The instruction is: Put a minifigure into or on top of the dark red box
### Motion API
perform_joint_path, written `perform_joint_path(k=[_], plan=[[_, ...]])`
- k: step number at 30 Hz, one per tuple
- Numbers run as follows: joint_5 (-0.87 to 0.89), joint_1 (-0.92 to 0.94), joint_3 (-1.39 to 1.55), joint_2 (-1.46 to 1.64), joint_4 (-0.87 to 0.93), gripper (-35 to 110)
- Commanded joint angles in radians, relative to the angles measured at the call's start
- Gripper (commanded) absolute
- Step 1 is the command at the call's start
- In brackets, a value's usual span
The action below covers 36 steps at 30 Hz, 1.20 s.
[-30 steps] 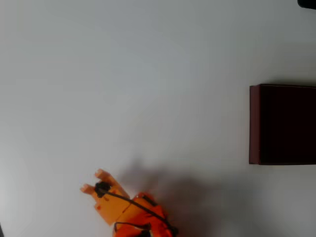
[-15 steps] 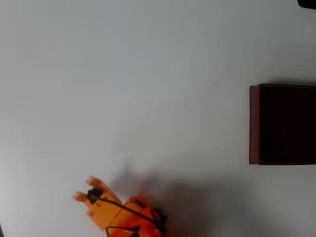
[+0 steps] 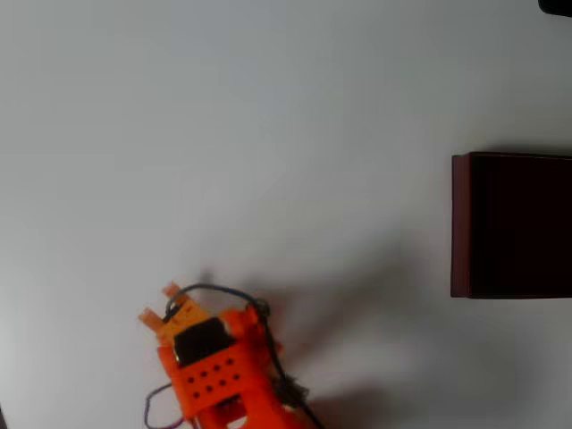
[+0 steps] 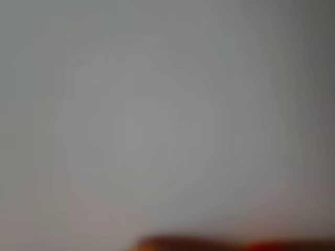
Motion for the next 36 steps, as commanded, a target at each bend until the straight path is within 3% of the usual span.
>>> perform_joint_path(k=[1,7,21,36], plan=[[0.002,0.017,0.092,0.212,-0.003,12],[0.101,-0.032,0.084,0.206,0.015,17],[0.051,0.117,0.067,0.086,0.008,15],[0.21,0.08,0.133,0.163,0.071,14]])
